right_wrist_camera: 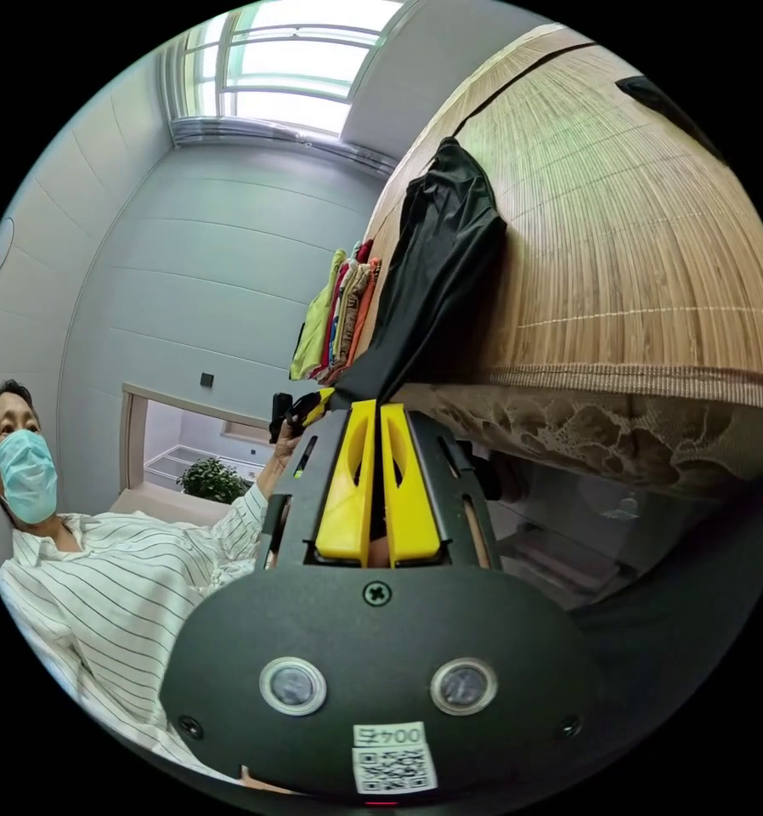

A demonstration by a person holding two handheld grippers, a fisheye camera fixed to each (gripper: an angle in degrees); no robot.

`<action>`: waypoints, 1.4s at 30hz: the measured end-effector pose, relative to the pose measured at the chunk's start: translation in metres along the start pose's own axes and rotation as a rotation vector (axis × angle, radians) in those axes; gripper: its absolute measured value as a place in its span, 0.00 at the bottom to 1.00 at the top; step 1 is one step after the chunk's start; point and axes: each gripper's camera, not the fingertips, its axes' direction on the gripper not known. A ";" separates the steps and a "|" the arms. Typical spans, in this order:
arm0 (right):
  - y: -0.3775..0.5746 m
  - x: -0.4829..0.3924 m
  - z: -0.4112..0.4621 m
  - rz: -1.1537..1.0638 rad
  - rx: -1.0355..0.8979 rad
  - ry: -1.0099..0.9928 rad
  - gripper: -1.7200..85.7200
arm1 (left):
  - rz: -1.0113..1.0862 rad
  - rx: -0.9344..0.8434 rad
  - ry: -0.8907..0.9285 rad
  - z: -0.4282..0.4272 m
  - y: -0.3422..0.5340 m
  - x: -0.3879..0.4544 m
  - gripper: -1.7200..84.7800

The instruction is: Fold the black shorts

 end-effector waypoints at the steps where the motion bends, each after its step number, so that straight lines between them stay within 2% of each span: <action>1: 0.005 -0.001 -0.009 0.010 0.000 -0.007 0.01 | -0.003 0.002 0.010 0.000 0.008 0.001 0.03; 6: 0.033 0.005 -0.045 0.091 0.032 -0.079 0.01 | -0.031 0.009 0.042 0.005 0.086 0.001 0.03; 10: 0.037 0.009 -0.071 0.154 0.094 -0.162 0.01 | -0.051 0.033 0.087 0.011 0.099 -0.001 0.03; 14: 0.000 -0.002 -0.092 0.148 0.149 -0.231 0.01 | -0.011 0.075 0.095 0.011 0.047 0.024 0.03; 22: -0.156 -0.039 -0.122 0.095 0.173 -0.222 0.01 | -0.023 0.142 0.097 0.025 -0.123 0.040 0.03; 27: -0.248 -0.021 -0.114 0.151 0.132 -0.194 0.01 | -0.142 0.147 0.092 0.066 -0.238 -0.025 0.03; 33: -0.337 0.039 -0.090 0.298 0.098 -0.172 0.02 | -0.328 0.134 0.106 0.137 -0.323 -0.134 0.04; 38: -0.378 0.087 -0.072 0.407 0.088 -0.185 0.05 | -0.410 0.109 0.103 0.189 -0.360 -0.198 0.05; 40: -0.386 0.110 -0.071 0.510 0.147 -0.233 0.10 | -0.445 0.113 0.128 0.202 -0.364 -0.220 0.06; 42: -0.390 0.122 -0.072 0.554 0.199 -0.283 0.13 | -0.498 0.146 0.229 0.212 -0.360 -0.250 0.07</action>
